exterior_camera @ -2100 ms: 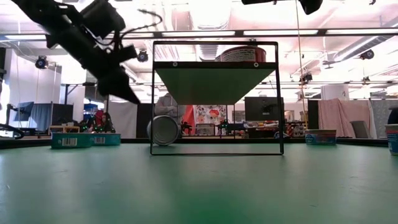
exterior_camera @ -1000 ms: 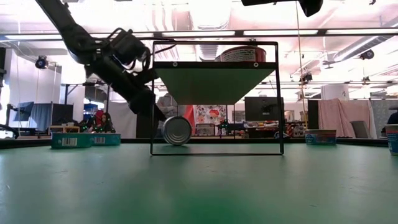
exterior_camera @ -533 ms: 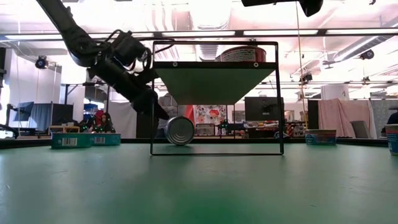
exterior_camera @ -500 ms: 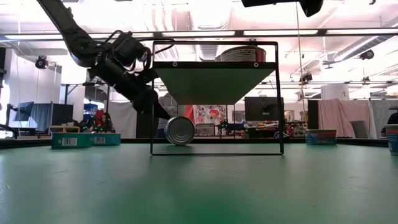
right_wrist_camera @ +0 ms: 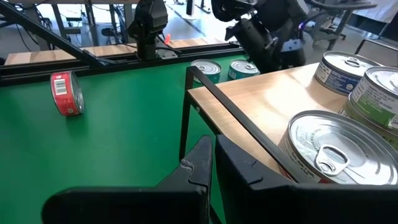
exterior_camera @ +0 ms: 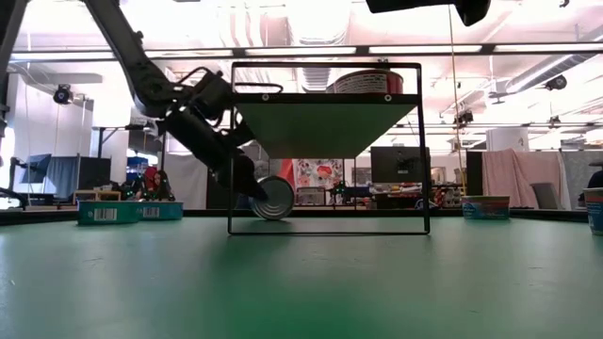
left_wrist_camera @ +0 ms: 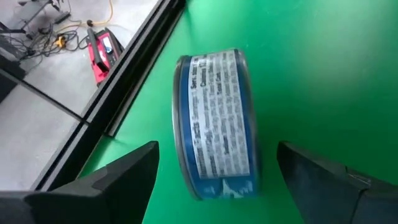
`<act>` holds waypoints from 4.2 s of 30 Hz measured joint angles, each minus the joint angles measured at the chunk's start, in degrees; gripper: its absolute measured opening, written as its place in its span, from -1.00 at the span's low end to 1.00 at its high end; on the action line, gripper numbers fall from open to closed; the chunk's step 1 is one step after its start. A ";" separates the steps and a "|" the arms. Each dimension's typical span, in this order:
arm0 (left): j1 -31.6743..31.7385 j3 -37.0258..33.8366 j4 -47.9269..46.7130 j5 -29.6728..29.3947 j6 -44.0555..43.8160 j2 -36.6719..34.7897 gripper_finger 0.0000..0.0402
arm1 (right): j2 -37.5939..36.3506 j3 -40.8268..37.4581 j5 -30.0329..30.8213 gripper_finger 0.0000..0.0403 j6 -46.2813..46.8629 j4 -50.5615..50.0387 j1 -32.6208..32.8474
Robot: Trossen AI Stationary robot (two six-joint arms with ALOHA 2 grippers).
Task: Stack canned seafood by type on shelf
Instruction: Stack the blue tuna can on top of the blue tuna can on the shelf
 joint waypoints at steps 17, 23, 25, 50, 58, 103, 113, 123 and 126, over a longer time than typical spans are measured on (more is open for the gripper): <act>2.13 0.39 0.53 -0.47 -0.40 2.85 -0.38 | 0.00 0.00 0.00 -0.94 -0.01 -0.03 0.00; 2.13 0.29 0.52 -3.90 -0.60 2.78 -0.37 | 0.00 0.00 0.00 -0.94 0.00 -0.03 0.00; 2.13 0.18 0.40 -5.68 -0.58 2.52 -0.37 | 0.00 0.00 -0.01 -0.94 0.00 -0.04 0.00; -0.38 -11.90 -2.51 -25.33 9.99 -26.40 -0.35 | 0.02 0.00 0.00 -0.94 -0.20 -0.14 0.00; -5.70 -13.76 -2.27 -26.33 18.00 -32.22 -0.35 | 0.04 0.00 0.02 -0.94 -0.74 -0.05 -0.02; -35.01 -9.53 19.12 -30.95 47.32 -34.48 -0.35 | -2.75 18.75 -8.12 -0.94 -48.46 -20.61 -16.82; -34.90 -8.17 16.28 -27.44 39.21 -34.44 -0.35 | -2.80 15.29 -18.13 -0.94 -61.48 -12.01 -16.96; -35.62 -8.54 11.44 -25.37 33.56 -33.57 -0.35 | -3.02 8.48 -15.42 -0.94 -68.85 6.68 -15.55; -36.29 -8.54 11.87 -23.82 34.60 -33.21 -0.35 | -3.10 8.45 -15.39 -0.94 -68.92 6.54 -15.78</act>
